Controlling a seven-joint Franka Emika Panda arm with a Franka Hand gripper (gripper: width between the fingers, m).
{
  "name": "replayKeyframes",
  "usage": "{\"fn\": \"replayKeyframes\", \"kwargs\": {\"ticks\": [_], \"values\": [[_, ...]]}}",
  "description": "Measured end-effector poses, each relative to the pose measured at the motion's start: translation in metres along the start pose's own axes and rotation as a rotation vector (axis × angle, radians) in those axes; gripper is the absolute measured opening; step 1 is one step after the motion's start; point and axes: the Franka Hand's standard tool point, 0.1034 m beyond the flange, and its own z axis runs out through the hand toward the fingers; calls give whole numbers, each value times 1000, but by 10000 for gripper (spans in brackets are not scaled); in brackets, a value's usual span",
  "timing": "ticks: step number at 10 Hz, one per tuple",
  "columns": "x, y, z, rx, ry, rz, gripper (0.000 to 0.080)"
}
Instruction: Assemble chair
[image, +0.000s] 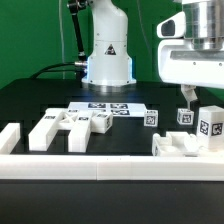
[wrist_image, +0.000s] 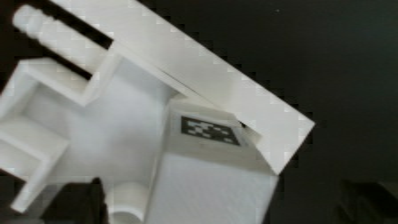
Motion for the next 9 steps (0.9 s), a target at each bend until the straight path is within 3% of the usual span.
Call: {"fn": "replayKeyframes", "kwargs": {"ticks": [4, 9], "values": [[0, 1, 1, -3, 1, -279, 649], [2, 3, 3, -49, 19, -900, 649]]}}
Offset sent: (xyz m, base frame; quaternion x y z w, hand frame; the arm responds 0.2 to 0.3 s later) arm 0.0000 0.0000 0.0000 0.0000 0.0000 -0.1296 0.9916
